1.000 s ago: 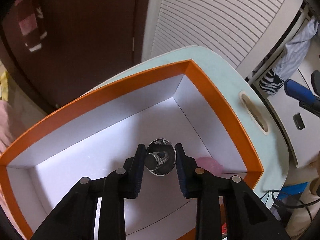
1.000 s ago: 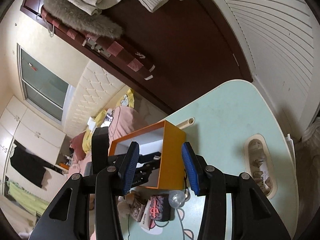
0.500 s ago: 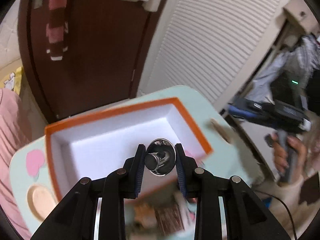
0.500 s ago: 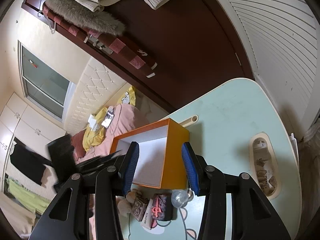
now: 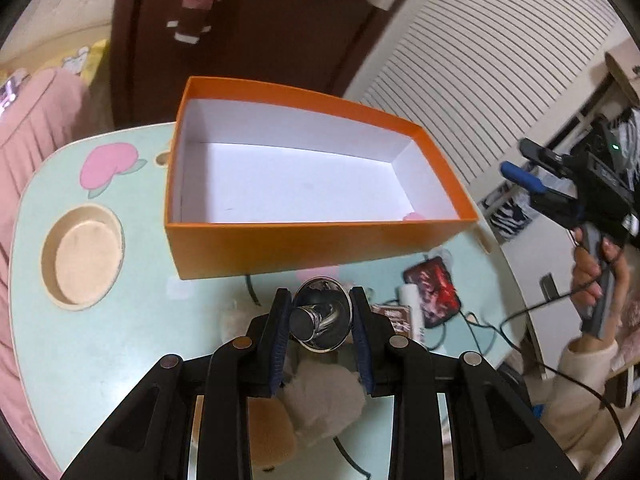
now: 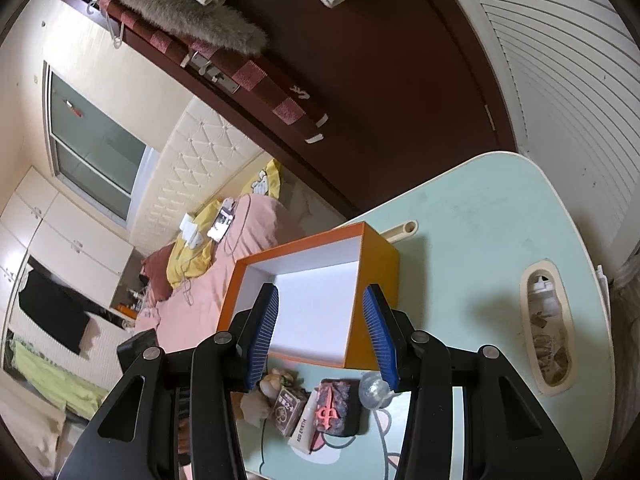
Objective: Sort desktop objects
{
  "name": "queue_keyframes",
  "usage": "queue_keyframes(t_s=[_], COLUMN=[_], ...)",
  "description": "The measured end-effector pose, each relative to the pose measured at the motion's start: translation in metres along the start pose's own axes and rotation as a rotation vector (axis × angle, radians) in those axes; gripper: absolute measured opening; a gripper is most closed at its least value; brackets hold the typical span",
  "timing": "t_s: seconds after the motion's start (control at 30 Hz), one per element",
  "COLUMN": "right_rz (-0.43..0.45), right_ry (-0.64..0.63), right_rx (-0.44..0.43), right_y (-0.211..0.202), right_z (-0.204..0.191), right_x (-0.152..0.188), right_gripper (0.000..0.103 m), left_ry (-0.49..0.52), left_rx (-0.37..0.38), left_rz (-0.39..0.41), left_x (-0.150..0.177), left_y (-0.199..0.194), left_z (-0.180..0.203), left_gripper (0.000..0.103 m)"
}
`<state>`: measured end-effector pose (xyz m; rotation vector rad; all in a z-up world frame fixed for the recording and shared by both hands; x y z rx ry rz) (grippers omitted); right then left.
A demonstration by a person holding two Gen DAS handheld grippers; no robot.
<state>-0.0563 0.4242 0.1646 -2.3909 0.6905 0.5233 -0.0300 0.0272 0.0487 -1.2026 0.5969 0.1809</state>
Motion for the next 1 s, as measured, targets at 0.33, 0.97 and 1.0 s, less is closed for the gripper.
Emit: queue_keyframes(t_s=[0.33, 0.97, 1.0], right_rz=[-0.276, -1.27, -1.282], right_ry=[-0.188, -0.043, -0.036], right_rx=[0.054, 0.831, 0.849], right_y=[0.048, 0.249, 0.252], right_z=[-0.058, -0.008, -0.005], right_x=[-0.016, 0.008, 0.012], right_gripper=[0.046, 0.046, 0.046], left_ry=[-0.033, -0.067, -0.073], left_rx=[-0.065, -0.047, -0.042], left_rz=[0.222, 0.395, 0.398], left_x=[0.012, 0.032, 0.033], left_y=[-0.023, -0.045, -0.046], left_z=[-0.01, -0.028, -0.029], left_gripper=[0.058, 0.062, 0.062])
Point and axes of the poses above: each gripper's, at about its wrist camera, not at the fingertips, and y roughly the way its jaws point, z to its right, x to its underside, the point moved 1 cm from there along y, roughly the way its jaws point, and after that the axes turned 11 degrees about -x, right-handed, at the moved point
